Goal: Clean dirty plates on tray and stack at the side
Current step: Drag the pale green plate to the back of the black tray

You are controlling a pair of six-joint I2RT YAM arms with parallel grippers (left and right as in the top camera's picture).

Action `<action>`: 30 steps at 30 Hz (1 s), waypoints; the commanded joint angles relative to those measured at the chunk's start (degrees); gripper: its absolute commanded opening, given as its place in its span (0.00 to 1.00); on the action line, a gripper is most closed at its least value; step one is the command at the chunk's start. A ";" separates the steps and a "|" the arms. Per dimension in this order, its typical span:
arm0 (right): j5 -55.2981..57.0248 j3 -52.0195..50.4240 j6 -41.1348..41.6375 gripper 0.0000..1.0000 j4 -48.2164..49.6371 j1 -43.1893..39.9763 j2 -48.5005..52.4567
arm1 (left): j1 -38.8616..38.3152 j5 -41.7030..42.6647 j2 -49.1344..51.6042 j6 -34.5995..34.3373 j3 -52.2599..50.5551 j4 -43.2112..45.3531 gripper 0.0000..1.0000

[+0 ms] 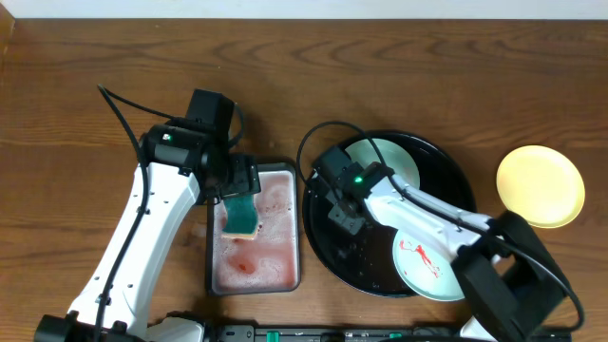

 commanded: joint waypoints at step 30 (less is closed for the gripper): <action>-14.49 -1.51 96.70 0.65 -4.98 -1.29 -8.63 | 0.09 -0.46 -0.04 0.52 0.09 -0.20 0.83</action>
